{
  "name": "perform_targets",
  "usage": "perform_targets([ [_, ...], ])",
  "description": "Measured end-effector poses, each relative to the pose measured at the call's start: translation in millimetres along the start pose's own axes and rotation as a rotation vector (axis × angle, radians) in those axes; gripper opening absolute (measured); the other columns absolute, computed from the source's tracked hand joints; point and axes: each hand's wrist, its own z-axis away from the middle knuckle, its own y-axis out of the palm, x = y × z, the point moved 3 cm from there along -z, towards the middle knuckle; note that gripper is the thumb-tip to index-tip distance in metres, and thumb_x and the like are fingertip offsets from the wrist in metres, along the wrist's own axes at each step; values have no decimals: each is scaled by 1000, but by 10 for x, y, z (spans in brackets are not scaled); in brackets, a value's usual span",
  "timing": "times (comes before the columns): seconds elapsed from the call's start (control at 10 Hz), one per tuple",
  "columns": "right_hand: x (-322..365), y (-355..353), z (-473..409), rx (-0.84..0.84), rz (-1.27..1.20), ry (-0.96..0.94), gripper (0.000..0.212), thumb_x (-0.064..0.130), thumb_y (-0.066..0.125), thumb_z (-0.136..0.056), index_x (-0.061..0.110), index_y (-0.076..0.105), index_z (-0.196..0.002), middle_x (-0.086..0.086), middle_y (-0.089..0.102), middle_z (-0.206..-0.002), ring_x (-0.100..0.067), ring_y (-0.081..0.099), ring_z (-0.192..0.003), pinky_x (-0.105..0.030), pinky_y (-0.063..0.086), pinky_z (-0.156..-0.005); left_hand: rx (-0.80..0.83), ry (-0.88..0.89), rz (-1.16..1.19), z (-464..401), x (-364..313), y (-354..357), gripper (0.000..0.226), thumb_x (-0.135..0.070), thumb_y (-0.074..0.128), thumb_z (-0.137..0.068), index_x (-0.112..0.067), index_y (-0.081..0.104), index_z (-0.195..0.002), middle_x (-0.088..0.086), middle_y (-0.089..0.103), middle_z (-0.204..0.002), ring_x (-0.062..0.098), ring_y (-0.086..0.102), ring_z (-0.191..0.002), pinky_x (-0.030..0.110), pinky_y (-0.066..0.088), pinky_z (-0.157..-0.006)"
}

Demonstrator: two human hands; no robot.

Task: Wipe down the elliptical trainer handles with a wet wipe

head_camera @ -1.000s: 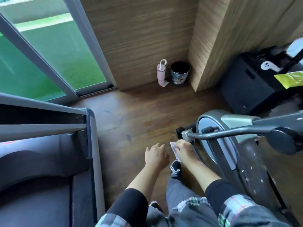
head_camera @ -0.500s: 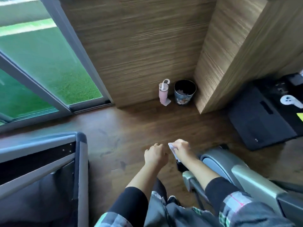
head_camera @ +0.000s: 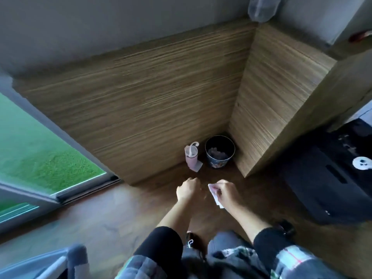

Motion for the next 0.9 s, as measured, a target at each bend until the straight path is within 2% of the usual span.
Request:
perform_targets([
  [0.1,59,-204,-408,-22,5,-19,39,24,54,-93,0,64,-63,-13,63,-67,-25,64,-59,-33,48,-59,30,11,15,-415,-151,-178,28,-34,51,-88,-19,63,-109,2,63,-117,27,61,-109,35,48,-85],
  [0.2,1,-420,-961,-14,21,-73,40,27,48,-90,-3,66,-72,-14,66,-73,-26,65,-70,-37,52,-65,36,22,22,-865,-394,-368,28,-31,51,-87,-20,63,-109,4,64,-117,27,61,-109,36,49,-87],
  [0.3,-42,-693,-1581,-14,16,-85,38,26,46,-90,-1,68,-74,-14,67,-73,-24,65,-70,-40,52,-69,42,22,33,-1381,-689,-538,28,-30,50,-88,-21,60,-112,4,63,-119,28,62,-108,36,48,-85],
  [0.4,-101,-978,-2221,5,-50,-56,23,10,56,-93,-4,70,-83,-2,66,-82,-14,64,-81,-14,44,-66,32,-16,107,-1918,-961,-696,32,-33,55,-86,-20,60,-115,-1,51,-132,27,59,-112,35,48,-84],
  [0.5,-192,-1225,-2889,97,-105,3,25,13,54,-95,10,71,-77,4,59,-75,-7,57,-74,-15,39,-65,17,-91,137,-2397,-1208,-872,31,-32,52,-88,-16,63,-113,7,59,-123,27,59,-113,37,49,-90],
  [0.6,-238,-1439,-3411,150,-33,31,26,18,49,-96,2,69,-101,-8,67,-99,-17,63,-97,-24,46,-83,19,-157,151,-2731,-1416,-1043,34,-37,46,-94,-19,64,-117,5,65,-119,26,60,-114,36,49,-88],
  [0.7,-199,-1618,-3864,212,82,-28,27,11,46,-96,-1,66,-110,-18,63,-111,-32,58,-107,-34,45,-92,18,-219,199,-3055,-1536,-1191,32,-35,48,-94,-20,62,-119,2,64,-122,25,61,-112,39,53,-89],
  [0.8,-199,-1669,-4255,299,208,-51,28,3,45,-94,-2,63,-115,-22,58,-120,-35,52,-113,-34,41,-94,13,-260,204,-3293,-1579,-1304,29,-30,50,-92,-22,60,-118,2,63,-122,25,60,-113,41,49,-93],
  [0.9,-204,-1637,-4497,297,244,-75,33,3,45,-93,3,60,-122,-16,55,-130,-30,50,-121,-32,39,-101,-2,-312,253,-3457,-1529,-1339,28,-28,49,-94,-21,59,-118,3,61,-124,26,59,-115,38,46,-93],
])
